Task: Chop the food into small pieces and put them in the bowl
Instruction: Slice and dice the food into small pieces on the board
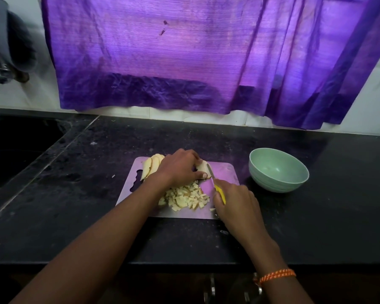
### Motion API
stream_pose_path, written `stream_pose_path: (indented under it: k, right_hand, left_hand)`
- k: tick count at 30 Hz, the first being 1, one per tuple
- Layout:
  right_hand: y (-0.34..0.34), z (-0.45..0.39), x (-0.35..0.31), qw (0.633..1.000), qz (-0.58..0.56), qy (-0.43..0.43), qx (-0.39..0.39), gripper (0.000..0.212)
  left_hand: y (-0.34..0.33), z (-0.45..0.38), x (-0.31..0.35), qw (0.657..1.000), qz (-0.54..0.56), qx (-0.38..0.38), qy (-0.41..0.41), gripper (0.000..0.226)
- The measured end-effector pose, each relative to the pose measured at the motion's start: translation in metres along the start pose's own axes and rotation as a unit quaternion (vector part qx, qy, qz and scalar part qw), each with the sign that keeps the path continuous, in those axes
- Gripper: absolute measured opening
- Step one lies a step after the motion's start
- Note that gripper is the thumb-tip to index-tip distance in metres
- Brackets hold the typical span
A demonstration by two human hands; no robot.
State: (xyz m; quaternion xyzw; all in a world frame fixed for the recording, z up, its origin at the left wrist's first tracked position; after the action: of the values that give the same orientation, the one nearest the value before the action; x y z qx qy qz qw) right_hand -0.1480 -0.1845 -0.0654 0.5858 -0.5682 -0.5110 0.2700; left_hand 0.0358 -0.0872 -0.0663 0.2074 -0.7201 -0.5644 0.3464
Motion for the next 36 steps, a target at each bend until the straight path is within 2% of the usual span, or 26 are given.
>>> stream_pose_path:
  k: [5,14,22,31,36]
  right_hand:
    - [0.009,0.038,0.004,1.000,-0.028,-0.007,0.007,0.045]
    - [0.009,0.029,0.014,0.993,-0.064,-0.008,0.097,0.045]
    - [-0.006,-0.021,0.005,0.998,-0.051,0.002,0.047,0.035]
    - [-0.009,-0.025,0.004,0.999,-0.036,0.001,0.034,0.027]
    - [-0.016,-0.030,0.002,0.999,-0.016,-0.003,0.032,0.032]
  left_hand:
    - [0.001,0.000,-0.001,1.000,0.004,-0.003,0.002,0.059]
    - [0.006,0.001,-0.004,1.000,0.021,0.021,0.008,0.059]
    - [0.008,0.001,-0.005,0.999,0.037,0.033,0.015,0.058]
    - [0.005,0.000,-0.005,0.998,0.050,0.031,0.025,0.051]
    - [0.003,-0.002,-0.006,0.998,0.054,0.035,0.027,0.050]
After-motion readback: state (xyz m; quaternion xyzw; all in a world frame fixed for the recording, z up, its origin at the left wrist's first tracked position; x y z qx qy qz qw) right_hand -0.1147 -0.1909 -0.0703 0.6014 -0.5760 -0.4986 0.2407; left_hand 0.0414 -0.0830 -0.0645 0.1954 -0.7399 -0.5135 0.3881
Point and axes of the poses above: each hand's wrist, its own z-axis away from the middle knuckle, its own y-axis out of the back of the hand, x = y × z, the point moved 3 cm from there along -z, towards the middle knuckle, and after that the axes turned 4 degrees about y, right-handed, at the moved point
